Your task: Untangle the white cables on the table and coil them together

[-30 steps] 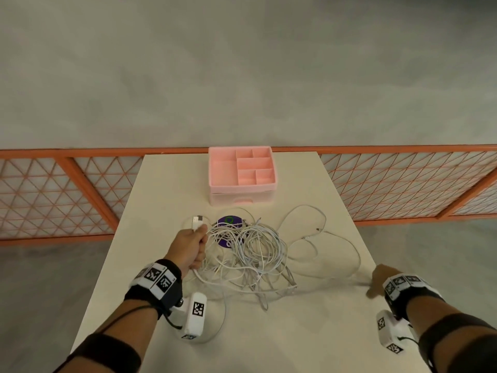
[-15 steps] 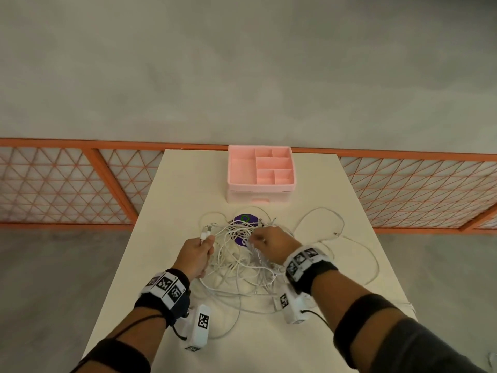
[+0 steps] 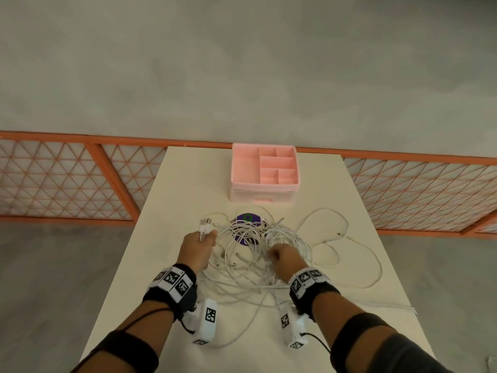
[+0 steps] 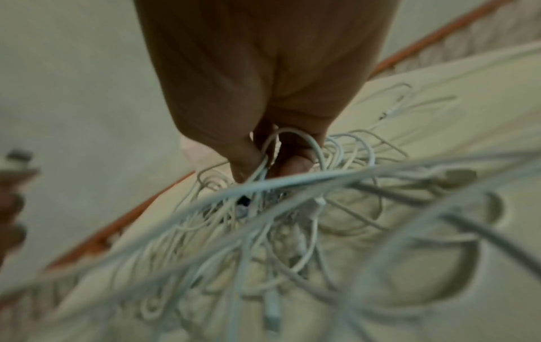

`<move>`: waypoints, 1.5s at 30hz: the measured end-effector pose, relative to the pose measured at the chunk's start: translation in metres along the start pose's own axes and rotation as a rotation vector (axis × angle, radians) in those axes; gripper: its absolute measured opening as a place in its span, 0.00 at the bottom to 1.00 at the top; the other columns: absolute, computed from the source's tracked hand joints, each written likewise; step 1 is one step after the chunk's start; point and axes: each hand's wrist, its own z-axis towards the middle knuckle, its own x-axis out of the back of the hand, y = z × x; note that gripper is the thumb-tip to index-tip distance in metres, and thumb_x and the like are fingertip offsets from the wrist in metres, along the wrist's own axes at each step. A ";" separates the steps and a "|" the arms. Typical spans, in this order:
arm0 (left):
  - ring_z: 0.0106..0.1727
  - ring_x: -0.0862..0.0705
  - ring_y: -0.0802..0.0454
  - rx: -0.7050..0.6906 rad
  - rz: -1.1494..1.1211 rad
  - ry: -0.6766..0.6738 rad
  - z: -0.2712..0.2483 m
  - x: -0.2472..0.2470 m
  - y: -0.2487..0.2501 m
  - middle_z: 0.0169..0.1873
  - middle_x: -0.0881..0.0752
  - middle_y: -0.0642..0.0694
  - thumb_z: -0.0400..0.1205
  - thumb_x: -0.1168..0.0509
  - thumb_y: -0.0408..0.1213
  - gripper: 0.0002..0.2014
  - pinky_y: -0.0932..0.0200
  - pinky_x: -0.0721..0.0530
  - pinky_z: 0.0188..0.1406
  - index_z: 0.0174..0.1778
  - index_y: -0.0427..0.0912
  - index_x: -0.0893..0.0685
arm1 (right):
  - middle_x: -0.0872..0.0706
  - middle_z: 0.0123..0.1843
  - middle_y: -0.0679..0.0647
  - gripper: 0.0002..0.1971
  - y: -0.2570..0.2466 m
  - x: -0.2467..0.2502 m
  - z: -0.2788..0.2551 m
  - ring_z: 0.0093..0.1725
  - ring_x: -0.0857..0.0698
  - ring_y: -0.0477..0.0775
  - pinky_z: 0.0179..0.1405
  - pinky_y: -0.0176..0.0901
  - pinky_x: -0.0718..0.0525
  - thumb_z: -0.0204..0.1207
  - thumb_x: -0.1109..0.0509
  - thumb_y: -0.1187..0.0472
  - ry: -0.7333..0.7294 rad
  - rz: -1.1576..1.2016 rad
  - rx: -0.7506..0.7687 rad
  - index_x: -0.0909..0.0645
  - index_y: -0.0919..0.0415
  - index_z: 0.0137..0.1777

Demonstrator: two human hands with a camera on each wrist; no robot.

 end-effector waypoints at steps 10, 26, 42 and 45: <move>0.39 0.14 0.42 0.001 0.137 -0.052 0.005 -0.016 -0.032 0.37 0.09 0.38 0.77 0.25 0.36 0.06 0.50 0.16 0.45 0.37 0.38 0.09 | 0.17 0.64 0.61 0.15 0.007 0.037 0.009 0.61 0.16 0.60 0.60 0.42 0.19 0.81 0.40 0.70 0.289 0.199 -0.108 0.15 0.63 0.61; 0.56 0.14 0.39 0.094 0.476 -0.259 0.020 -0.052 -0.059 0.51 0.12 0.41 0.62 0.21 0.41 0.26 0.53 0.18 0.54 0.57 0.40 0.15 | 0.24 0.68 0.61 0.17 0.000 0.029 0.000 0.67 0.25 0.65 0.68 0.52 0.27 0.80 0.36 0.53 0.171 0.030 -0.129 0.22 0.57 0.66; 0.33 0.21 0.44 -0.034 0.480 -0.249 0.026 -0.027 0.005 0.29 0.20 0.45 0.80 0.26 0.37 0.10 0.57 0.29 0.31 0.35 0.40 0.18 | 0.12 0.41 0.53 0.07 -0.053 0.022 -0.002 0.40 0.15 0.54 0.43 0.46 0.15 0.76 0.35 0.65 0.111 0.189 0.372 0.16 0.59 0.48; 0.24 0.25 0.49 -0.063 0.448 -0.213 0.022 -0.020 0.018 0.24 0.23 0.47 0.80 0.26 0.38 0.15 0.59 0.30 0.24 0.29 0.44 0.21 | 0.09 0.47 0.53 0.12 -0.058 0.006 -0.001 0.46 0.12 0.55 0.51 0.46 0.15 0.77 0.37 0.63 -0.093 -0.079 0.417 0.13 0.55 0.53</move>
